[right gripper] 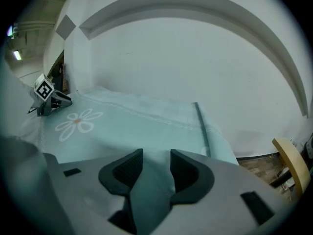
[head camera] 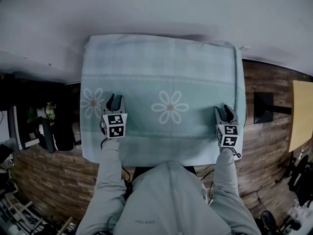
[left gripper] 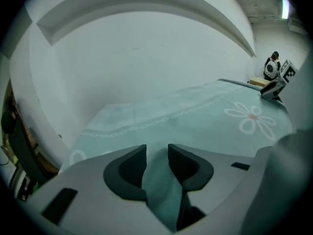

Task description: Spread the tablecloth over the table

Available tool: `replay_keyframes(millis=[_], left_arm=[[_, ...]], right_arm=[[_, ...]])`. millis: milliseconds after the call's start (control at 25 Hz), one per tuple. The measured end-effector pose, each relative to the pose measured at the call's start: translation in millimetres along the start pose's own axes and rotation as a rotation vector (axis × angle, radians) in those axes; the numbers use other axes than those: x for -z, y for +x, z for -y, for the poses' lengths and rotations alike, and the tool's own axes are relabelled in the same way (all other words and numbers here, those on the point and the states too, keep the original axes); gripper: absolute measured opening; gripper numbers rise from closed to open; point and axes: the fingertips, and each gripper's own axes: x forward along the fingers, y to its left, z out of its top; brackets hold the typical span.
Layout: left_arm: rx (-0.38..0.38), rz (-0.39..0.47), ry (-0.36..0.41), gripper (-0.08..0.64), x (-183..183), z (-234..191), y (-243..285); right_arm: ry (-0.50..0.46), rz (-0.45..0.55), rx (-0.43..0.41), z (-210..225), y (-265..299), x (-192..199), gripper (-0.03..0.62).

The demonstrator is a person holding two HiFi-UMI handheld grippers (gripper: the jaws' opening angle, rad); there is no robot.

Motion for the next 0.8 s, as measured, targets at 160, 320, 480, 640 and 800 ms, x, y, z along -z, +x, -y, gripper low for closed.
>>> replay_keyframes(millis=[160, 320, 480, 640, 800], left_arm=[[-0.002, 0.004, -0.011, 0.146, -1.0, -4.8, 6.2], [-0.012, 0.007, -0.021, 0.144, -12.2, -11.3, 16.7], [-0.022, 0.005, -0.036, 0.144, -20.8, -21.1, 30.2], [-0.027, 0.005, -0.044, 0.143, -28.5, -34.6, 40.7], [-0.024, 0.006, -0.042, 0.143, -34.2, -47.3, 54.0]], right_arm=[[-0.010, 0.013, -0.001, 3.4, 8.0, -7.1, 0.171], [-0.020, 0.025, -0.006, 10.6, 27.5, -24.9, 0.175], [-0.039, 0.028, -0.020, 14.4, 48.4, -44.0, 0.175], [-0.063, 0.040, -0.026, 10.7, 64.2, -63.1, 0.172], [-0.068, 0.039, -0.029, 8.6, 79.5, -76.0, 0.172]])
